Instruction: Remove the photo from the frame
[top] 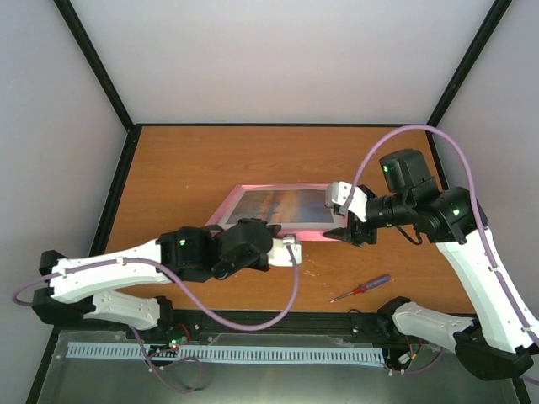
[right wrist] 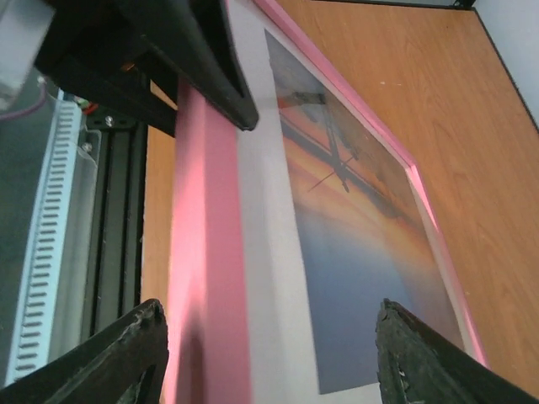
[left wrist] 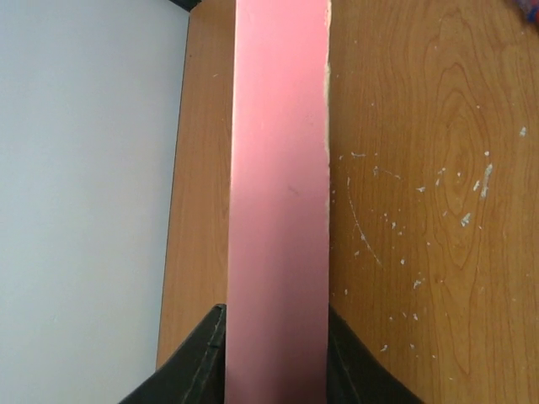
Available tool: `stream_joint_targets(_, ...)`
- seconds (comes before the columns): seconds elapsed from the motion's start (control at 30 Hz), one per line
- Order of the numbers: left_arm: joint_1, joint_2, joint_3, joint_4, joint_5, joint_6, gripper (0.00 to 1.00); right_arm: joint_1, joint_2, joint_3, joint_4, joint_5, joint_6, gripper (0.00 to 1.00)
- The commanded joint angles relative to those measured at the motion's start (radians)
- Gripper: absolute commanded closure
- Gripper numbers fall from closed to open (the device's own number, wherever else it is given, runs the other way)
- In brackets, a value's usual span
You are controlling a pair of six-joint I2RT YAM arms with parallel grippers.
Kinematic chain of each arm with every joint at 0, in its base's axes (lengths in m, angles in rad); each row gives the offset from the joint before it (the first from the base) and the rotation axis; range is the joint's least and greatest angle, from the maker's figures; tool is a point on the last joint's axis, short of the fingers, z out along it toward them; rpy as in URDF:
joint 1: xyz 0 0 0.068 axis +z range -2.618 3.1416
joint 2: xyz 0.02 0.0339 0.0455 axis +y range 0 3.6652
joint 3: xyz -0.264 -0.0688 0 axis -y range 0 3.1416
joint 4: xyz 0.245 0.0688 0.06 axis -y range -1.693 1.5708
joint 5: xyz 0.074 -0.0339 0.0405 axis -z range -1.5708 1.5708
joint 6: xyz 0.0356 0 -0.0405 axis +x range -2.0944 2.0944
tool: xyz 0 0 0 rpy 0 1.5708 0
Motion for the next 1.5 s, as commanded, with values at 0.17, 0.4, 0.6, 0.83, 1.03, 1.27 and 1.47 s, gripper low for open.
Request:
stream_joint_targets(0.17, 0.101, 0.132, 0.305, -0.062, 0.104, -0.234, 0.94, -0.005, -0.066, 0.169, 0.012, 0.111, -0.039, 0.33)
stream_joint_targets(0.4, 0.106, 0.223, 0.491, -0.078, 0.040, -0.241, 0.99, -0.005, -0.097, 0.180, 0.120, 0.265, 0.040, 0.33)
stream_joint_targets(0.6, 0.109, 0.272, 0.617, 0.000, -0.030, -0.253, 0.99, -0.006, -0.107, 0.178, 0.142, 0.341, 0.064, 0.33)
stream_joint_targets(0.83, 0.126, 0.339, 0.755, 0.031, -0.060, -0.279, 0.99, -0.005, -0.121, 0.215, 0.154, 0.356, 0.070, 0.34)
stream_joint_targets(1.03, 0.228, 0.352, 0.809, 0.034, 0.010, -0.362, 0.99, -0.005, -0.131, 0.231, 0.151, 0.359, 0.078, 0.34)
stream_joint_targets(1.27, 0.424, 0.317, 0.818, 0.064, 0.207, -0.501, 0.99, -0.006, -0.141, 0.203, 0.159, 0.352, 0.084, 0.34)
stream_joint_targets(1.47, 0.509, 0.332, 0.871, 0.107, 0.259, -0.636, 0.99, -0.006, -0.145, 0.141, 0.174, 0.350, 0.083, 0.34)
